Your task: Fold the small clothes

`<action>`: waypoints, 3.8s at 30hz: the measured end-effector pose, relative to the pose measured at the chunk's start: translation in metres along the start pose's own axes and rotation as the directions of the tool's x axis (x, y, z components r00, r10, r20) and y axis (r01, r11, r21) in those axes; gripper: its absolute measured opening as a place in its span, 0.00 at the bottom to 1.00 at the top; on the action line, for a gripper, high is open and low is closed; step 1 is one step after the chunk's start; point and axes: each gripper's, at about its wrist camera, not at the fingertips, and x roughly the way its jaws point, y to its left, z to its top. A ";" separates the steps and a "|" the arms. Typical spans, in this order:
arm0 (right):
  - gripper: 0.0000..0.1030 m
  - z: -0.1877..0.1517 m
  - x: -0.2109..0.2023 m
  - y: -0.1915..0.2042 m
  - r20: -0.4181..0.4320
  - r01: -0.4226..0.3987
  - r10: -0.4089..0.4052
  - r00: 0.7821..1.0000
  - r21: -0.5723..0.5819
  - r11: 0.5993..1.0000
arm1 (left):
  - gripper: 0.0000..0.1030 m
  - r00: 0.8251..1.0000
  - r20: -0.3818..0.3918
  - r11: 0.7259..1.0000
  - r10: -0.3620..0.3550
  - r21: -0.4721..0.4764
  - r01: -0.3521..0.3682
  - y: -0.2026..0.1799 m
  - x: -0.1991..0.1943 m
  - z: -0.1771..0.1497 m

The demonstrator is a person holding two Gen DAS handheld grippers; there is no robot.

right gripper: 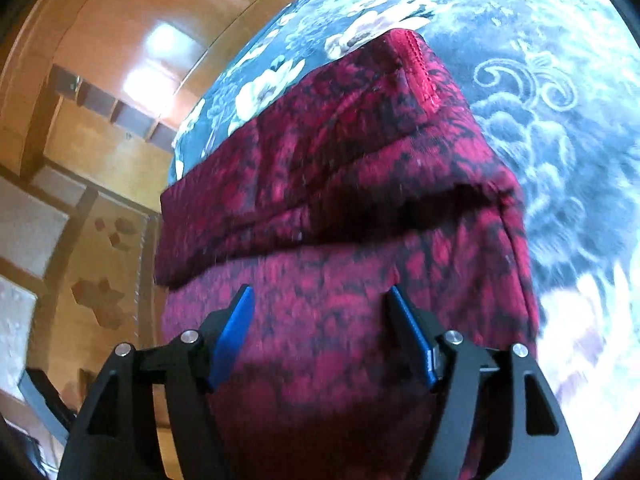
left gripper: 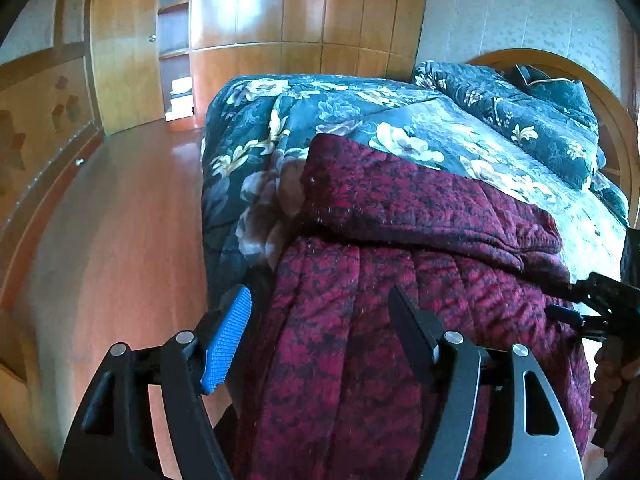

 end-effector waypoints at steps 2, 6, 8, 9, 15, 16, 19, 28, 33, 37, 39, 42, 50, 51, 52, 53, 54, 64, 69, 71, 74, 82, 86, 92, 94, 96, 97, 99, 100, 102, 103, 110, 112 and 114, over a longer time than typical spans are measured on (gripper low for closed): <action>0.72 -0.015 -0.009 0.006 -0.014 0.032 -0.033 0.999 -0.053 0.998 | 0.68 1.000 -0.010 1.000 -0.003 -0.003 0.003 0.002 -0.002 -0.005; 0.73 -0.040 -0.014 0.013 -0.047 0.058 -0.063 0.997 -0.115 0.992 | 0.68 0.999 -0.035 1.000 -0.015 -0.010 0.015 0.006 -0.004 -0.015; 0.73 -0.051 -0.019 0.011 -0.052 0.064 -0.071 0.996 -0.121 0.991 | 0.68 0.999 -0.043 1.000 -0.018 -0.010 0.017 0.007 -0.006 -0.020; 0.73 -0.056 -0.022 0.009 -0.051 0.066 -0.073 0.996 -0.118 0.991 | 0.68 0.999 -0.047 1.000 -0.019 -0.008 0.019 0.008 -0.008 -0.023; 0.72 -0.072 -0.038 0.003 -0.042 0.064 -0.068 0.997 -0.108 0.992 | 0.68 0.997 -0.070 1.000 -0.020 0.001 0.021 0.010 -0.014 -0.039; 0.72 -0.076 -0.041 0.004 -0.041 0.062 -0.068 0.997 -0.117 0.991 | 0.68 0.997 -0.074 1.000 -0.020 0.002 0.021 0.011 -0.015 -0.041; 0.72 -0.085 -0.049 0.002 -0.043 0.063 -0.069 0.997 -0.129 0.990 | 0.68 0.996 -0.083 1.000 -0.013 0.005 0.013 0.013 -0.017 -0.048; 0.71 -0.109 -0.069 -0.008 -0.039 0.065 -0.071 0.997 -0.136 0.989 | 0.68 0.992 -0.128 1.000 0.004 0.002 -0.004 0.031 -0.024 -0.073; 0.71 -0.118 -0.086 -0.011 -0.028 0.067 -0.071 0.997 -0.134 0.989 | 0.68 0.987 -0.156 0.999 -0.027 -0.039 0.021 0.049 -0.029 -0.084; 0.71 -0.129 -0.106 -0.016 -0.015 0.084 -0.087 0.996 -0.139 0.987 | 0.68 0.975 -0.187 0.990 -0.118 -0.092 0.102 0.069 -0.036 -0.096; 0.71 -0.136 -0.117 -0.024 -0.011 0.093 -0.095 0.995 -0.128 0.987 | 0.68 0.961 -0.211 0.978 -0.179 -0.148 0.150 0.081 -0.037 -0.104; 0.72 -0.151 -0.126 -0.039 -0.040 0.087 -0.092 0.995 -0.099 0.991 | 0.68 0.924 -0.252 0.948 -0.289 -0.207 0.240 0.090 -0.035 -0.114; 0.71 -0.204 -0.115 -0.072 -0.200 0.033 -0.038 0.979 -0.029 0.999 | 0.68 0.820 -0.350 0.887 -0.452 -0.273 0.372 0.087 -0.028 -0.142; 0.66 -0.208 -0.109 -0.075 -0.216 0.014 -0.015 0.976 -0.005 1.000 | 0.66 0.807 -0.363 0.881 -0.466 -0.276 0.385 0.085 -0.027 -0.146; 0.55 -0.210 -0.106 -0.076 -0.227 0.003 -0.001 0.974 0.007 1.000 | 0.54 0.788 -0.381 0.873 -0.484 -0.275 0.404 0.080 -0.025 -0.149; 0.51 -0.211 -0.102 -0.076 -0.249 -0.022 0.024 0.968 0.013 1.000 | 0.41 0.779 -0.393 0.871 -0.489 -0.262 0.415 0.077 -0.026 -0.151; 0.46 -0.212 -0.101 -0.073 -0.261 -0.030 0.030 0.965 0.004 1.000 | 0.36 0.778 -0.399 0.875 -0.485 -0.238 0.422 0.073 -0.027 -0.153; 0.21 -0.178 -0.157 -0.022 -0.194 -0.255 0.234 0.953 -0.092 0.963 | 0.08 0.751 -0.203 0.770 -0.629 -0.295 0.565 0.092 -0.071 -0.109; 0.21 -0.137 -0.173 -0.001 -0.089 -0.352 0.344 0.935 -0.103 0.930 | 0.08 0.710 -0.081 0.686 -0.699 -0.353 0.636 0.092 -0.064 -0.067; 0.21 -0.123 -0.170 0.004 -0.062 -0.357 0.352 0.934 -0.113 0.927 | 0.08 0.700 -0.054 0.664 -0.712 -0.375 0.647 0.090 -0.053 -0.049; 0.21 -0.094 -0.156 0.006 -0.018 -0.353 0.353 0.935 -0.094 0.931 | 0.08 0.704 -0.026 0.655 -0.709 -0.395 0.645 0.087 -0.032 -0.020; 0.21 -0.032 -0.098 -0.008 0.027 -0.279 0.278 0.960 0.046 0.959 | 0.11 0.754 -0.077 0.681 -0.652 -0.497 0.538 0.080 0.047 0.037; 0.34 -0.009 -0.073 -0.023 0.011 -0.250 0.250 0.968 0.122 0.960 | 0.74 0.775 -0.057 0.650 -0.629 -0.585 0.485 0.094 0.069 0.050; 0.85 -0.005 -0.097 -0.032 0.073 -0.343 0.336 0.939 0.125 0.931 | 0.79 0.882 -0.014 0.785 -0.471 -0.463 0.412 0.122 0.050 0.057; 0.85 -0.011 -0.114 -0.031 0.079 -0.312 0.307 0.949 0.061 0.948 | 0.79 0.904 -0.045 0.862 -0.425 -0.324 0.389 0.112 0.041 0.051; 0.86 -0.023 -0.125 -0.029 0.067 -0.232 0.233 0.970 -0.017 0.972 | 0.79 0.890 -0.092 0.881 -0.447 -0.215 0.421 0.102 0.039 0.035; 0.85 -0.032 -0.126 -0.030 0.049 -0.184 0.187 0.981 -0.055 0.981 | 0.79 0.877 -0.116 0.877 -0.466 -0.190 0.441 0.098 0.041 0.027; 0.78 -0.049 -0.119 -0.035 0.003 -0.105 0.106 0.994 -0.098 0.990 | 0.79 0.854 -0.147 0.864 -0.499 -0.163 0.477 0.092 0.044 0.011; 0.71 -0.057 -0.116 -0.034 -0.011 -0.078 0.077 0.997 -0.116 0.990 | 0.79 0.842 -0.164 0.856 -0.514 -0.156 0.492 0.088 0.047 0.003; 0.60 -0.070 -0.100 -0.036 -0.037 -0.006 0.001 0.999 -0.156 0.988 | 0.79 0.829 -0.190 0.850 -0.526 -0.151 0.504 0.079 0.053 -0.007; 0.49 -0.072 -0.094 -0.036 -0.039 0.016 -0.023 0.999 -0.161 0.987 | 0.76 0.822 -0.207 0.847 -0.531 -0.159 0.508 0.076 0.057 -0.010; 0.14 -0.070 -0.086 -0.051 -0.031 0.040 -0.043 0.999 -0.101 0.994 | 0.17 0.786 -0.261 0.827 -0.560 -0.236 0.511 0.069 0.057 -0.013; 0.13 -0.073 -0.096 -0.045 -0.021 0.034 -0.036 0.999 -0.114 0.993 | 0.17 0.777 -0.224 0.805 -0.588 -0.263 0.532 0.077 0.042 -0.013; 0.12 -0.076 -0.107 -0.042 -0.018 0.016 -0.018 1.000 -0.120 0.993 | 0.16 0.768 -0.202 0.787 -0.608 -0.278 0.550 0.082 0.031 -0.014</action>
